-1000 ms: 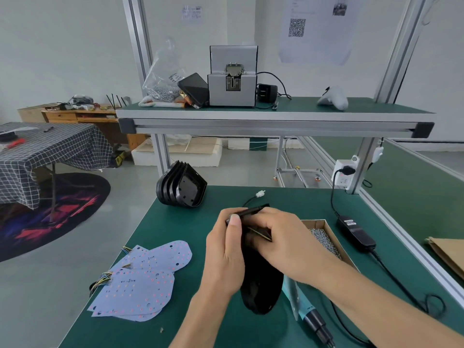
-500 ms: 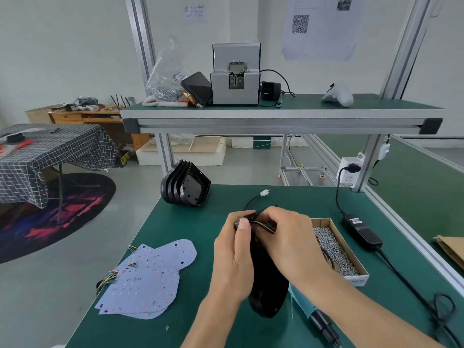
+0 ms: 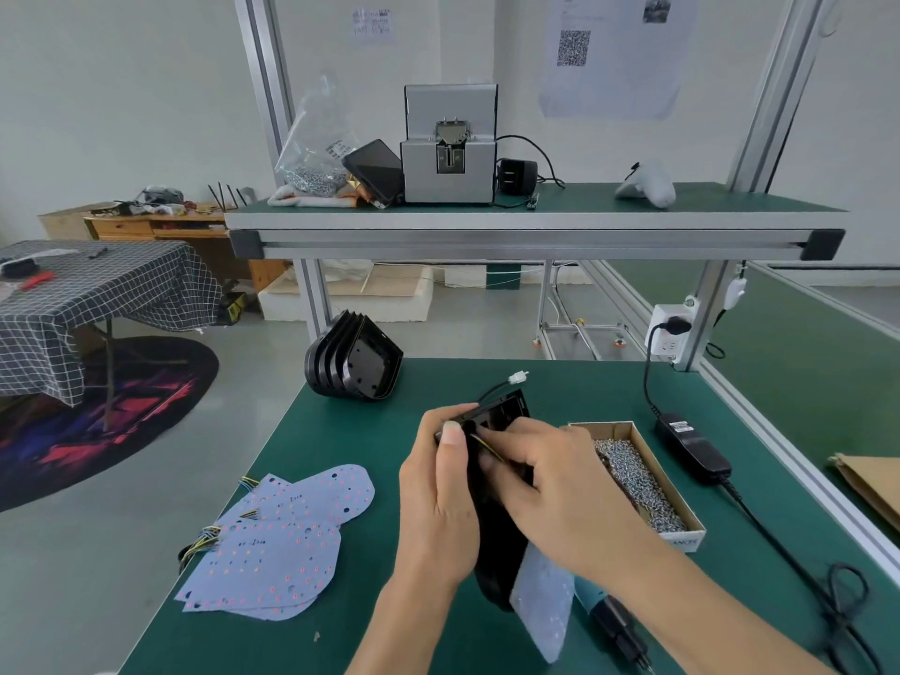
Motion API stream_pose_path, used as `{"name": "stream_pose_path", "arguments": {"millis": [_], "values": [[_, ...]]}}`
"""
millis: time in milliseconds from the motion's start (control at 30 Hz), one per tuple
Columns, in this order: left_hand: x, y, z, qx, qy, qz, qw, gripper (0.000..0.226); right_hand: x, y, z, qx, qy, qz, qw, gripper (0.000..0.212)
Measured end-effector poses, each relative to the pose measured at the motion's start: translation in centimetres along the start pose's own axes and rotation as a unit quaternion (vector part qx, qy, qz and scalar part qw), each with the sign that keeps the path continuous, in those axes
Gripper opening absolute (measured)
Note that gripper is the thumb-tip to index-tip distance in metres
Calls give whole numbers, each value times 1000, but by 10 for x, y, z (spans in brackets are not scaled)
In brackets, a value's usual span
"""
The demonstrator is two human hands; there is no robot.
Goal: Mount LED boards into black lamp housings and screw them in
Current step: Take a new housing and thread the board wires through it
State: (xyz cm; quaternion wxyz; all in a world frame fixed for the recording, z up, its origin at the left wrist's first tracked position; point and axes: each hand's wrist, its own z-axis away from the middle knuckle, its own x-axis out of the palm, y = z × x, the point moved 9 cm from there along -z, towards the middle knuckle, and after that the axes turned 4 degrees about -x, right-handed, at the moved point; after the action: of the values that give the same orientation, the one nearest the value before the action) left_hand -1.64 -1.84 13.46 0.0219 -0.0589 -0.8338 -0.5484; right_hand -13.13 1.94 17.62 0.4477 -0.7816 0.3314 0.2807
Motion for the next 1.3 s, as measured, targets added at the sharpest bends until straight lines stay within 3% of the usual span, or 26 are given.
{"name": "stream_pose_path", "arguments": {"millis": [100,200,267,467,700,1300], "values": [[-1,1,1,6,-3,-26,1000,44,-1,-3,3,-15,22,50,998,18],[3,2,5,4,-2,-26,1000,46,-17,3,8,11,114,-15,993,11],[4,3,7,3,5,-12,1000,46,-20,3,11,16,134,-41,990,14],[3,8,9,26,-1,-11,1000,43,-11,2,2,4,29,-95,995,29],[-4,-1,9,21,9,-30,999,43,7,7,6,35,-89,-60,994,38],[-12,-13,16,32,33,-55,997,41,22,10,5,71,-136,-32,988,36]]}}
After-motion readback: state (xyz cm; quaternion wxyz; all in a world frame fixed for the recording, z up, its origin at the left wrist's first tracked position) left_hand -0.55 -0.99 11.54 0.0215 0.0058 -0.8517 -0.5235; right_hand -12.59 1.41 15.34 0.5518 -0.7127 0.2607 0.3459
